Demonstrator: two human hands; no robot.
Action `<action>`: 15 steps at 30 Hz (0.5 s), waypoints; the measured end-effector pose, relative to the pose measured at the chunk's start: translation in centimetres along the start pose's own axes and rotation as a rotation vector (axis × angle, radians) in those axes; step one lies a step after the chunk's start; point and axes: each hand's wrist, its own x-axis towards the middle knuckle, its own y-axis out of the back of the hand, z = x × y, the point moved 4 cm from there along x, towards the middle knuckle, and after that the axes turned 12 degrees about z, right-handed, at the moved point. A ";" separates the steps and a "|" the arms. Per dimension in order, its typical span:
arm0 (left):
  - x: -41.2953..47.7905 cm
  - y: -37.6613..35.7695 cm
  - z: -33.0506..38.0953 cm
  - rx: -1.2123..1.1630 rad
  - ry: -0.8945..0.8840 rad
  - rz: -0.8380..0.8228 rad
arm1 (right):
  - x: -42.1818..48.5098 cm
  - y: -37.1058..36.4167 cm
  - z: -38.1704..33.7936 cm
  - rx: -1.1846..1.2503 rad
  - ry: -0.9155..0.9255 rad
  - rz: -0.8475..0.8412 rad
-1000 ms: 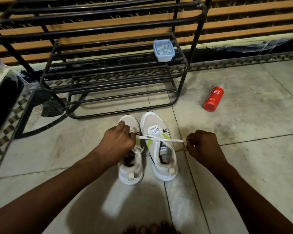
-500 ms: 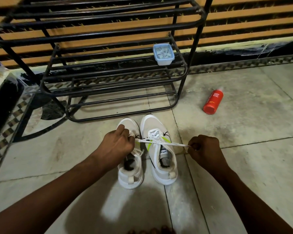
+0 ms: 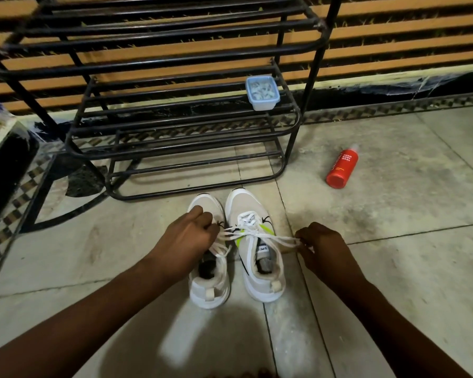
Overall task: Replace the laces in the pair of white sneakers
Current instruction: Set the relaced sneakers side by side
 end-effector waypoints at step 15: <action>-8.2 -2.4 3.8 -0.402 0.190 -0.037 | -4.6 -1.5 -5.9 -0.004 0.535 -0.063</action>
